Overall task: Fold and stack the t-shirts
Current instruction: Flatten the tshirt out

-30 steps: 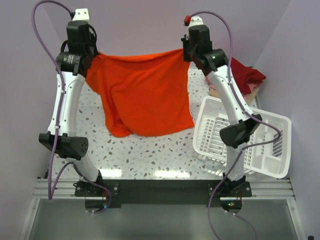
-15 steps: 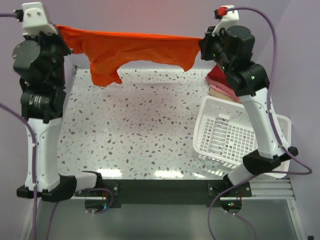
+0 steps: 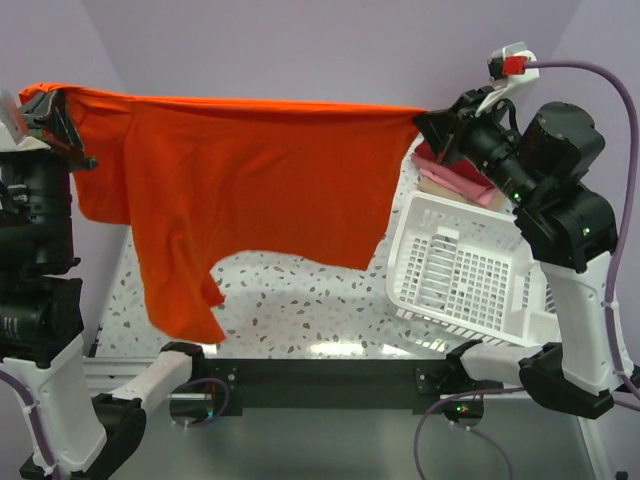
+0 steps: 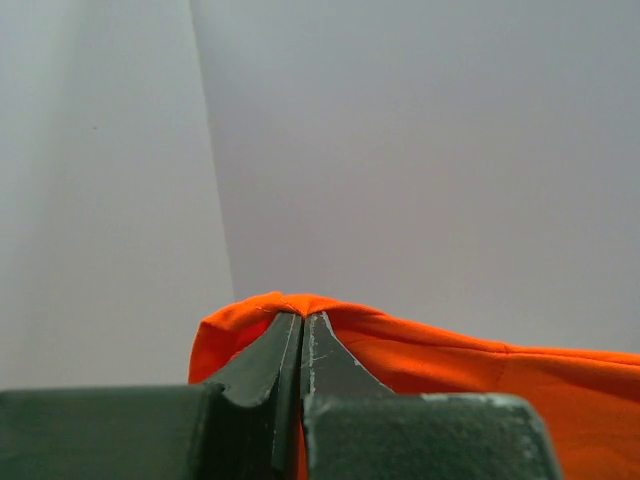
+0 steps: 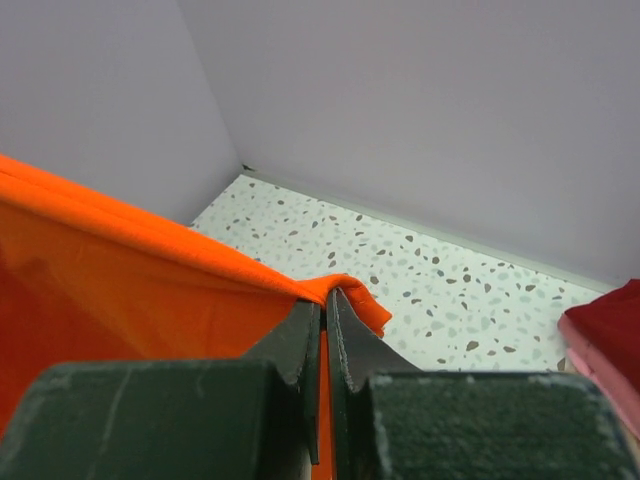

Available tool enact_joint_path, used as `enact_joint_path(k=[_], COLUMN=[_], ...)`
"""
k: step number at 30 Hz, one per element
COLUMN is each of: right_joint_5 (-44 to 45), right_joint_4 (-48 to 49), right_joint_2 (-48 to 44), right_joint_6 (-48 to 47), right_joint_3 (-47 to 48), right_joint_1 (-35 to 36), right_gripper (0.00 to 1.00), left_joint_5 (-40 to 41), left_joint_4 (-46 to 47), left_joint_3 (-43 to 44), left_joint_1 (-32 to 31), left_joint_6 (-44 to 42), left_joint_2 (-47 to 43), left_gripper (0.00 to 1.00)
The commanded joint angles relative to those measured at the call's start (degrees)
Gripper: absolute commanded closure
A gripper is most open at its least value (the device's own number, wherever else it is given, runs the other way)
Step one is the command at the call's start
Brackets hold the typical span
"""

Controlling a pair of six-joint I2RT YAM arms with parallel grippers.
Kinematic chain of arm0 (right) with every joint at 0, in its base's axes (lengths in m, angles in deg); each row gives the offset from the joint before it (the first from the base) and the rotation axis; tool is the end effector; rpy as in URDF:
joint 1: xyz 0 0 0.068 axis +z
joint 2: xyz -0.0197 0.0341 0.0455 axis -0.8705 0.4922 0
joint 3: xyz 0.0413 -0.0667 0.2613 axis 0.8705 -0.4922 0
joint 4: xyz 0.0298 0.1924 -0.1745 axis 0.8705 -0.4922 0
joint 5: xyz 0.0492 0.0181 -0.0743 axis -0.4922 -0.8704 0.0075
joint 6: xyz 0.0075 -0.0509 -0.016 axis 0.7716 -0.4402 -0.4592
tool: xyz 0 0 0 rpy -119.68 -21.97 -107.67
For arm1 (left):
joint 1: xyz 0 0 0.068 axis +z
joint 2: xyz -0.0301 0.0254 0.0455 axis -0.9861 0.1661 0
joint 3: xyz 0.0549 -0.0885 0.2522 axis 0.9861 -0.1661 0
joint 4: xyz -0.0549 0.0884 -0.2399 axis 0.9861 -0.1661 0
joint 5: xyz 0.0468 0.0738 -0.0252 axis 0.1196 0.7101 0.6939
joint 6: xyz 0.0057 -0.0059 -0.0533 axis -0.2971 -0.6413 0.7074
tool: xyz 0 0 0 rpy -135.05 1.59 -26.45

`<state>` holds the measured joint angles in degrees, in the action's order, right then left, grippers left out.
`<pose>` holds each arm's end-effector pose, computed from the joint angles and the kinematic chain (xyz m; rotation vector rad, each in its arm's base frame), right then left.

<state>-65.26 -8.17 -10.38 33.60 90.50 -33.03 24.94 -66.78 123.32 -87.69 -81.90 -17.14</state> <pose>0.1609 0.0855 0.5799 -0.2837 1.5299 0.5426 0.0604 0.0012 0.6165 -0.1049 1.1002 0.1012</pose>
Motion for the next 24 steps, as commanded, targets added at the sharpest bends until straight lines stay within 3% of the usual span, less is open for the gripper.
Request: enact_joint_path(k=[1,4,9,12,13,15,16,17,18,19,22,24], right_joint_5=[2.68,3.64,6.54,10.14,11.28,15.13,17.42,18.75,21.02,21.83,22.98,22.54], right_joint_4=[-3.94,-3.24,2.55,5.81,5.99,4.16,2.58,-1.44,-3.57,-5.42,-5.27,1.92], right_joint_2=[0.49,3.92,13.92,25.95,34.43,43.95,52.88,57.84,61.55,64.45,64.76,56.17], right_joint_6=[1.55,1.47,-0.90,-2.49,-2.49,-1.26,-0.04,0.41,0.93,1.63,1.82,1.12], right_joint_3=[2.25,1.37,-1.62,2.12,4.42,15.00,19.60,29.30,33.84,37.19,33.13,18.20], right_joint_1=[-0.85,-0.85,-1.03,-1.73,-2.08,-3.49,-3.84,-4.45,-4.72,-4.90,-5.16,-5.16], right_gripper=[1.00,1.00,1.00,1.00,1.00,1.00,1.00,0.91,0.76,0.31,0.01,0.01], left_joint_5=[-1.44,-5.22,-7.25,-5.33,-4.28,-0.34,0.56,2.14,3.37,3.73,5.14,2.69], left_joint_4=[-2.84,-5.32,0.73,9.25,11.10,11.39,10.95,13.64,14.36,13.41,7.96,5.15], left_joint_3=[3.71,1.02,-10.76,-11.50,-10.01,0.04,3.24,3.97,4.07,5.37,7.06,3.92], left_joint_1=[0.65,0.65,0.65,0.65,0.65,0.65,0.65,0.65,0.65,0.48,-0.66,-0.93], left_joint_6=[-5.53,-6.41,-8.61,-10.19,-10.45,-9.32,-8.88,-6.43,-4.76,-2.04,0.00,1.40], left_joint_2=[4.46,9.38,19.49,30.46,37.46,45.75,52.92,54.56,56.32,57.21,57.83,55.56], left_gripper=[1.00,1.00,1.00,1.00,1.00,0.66,0.21,0.06,0.00,0.00,0.00,0.00])
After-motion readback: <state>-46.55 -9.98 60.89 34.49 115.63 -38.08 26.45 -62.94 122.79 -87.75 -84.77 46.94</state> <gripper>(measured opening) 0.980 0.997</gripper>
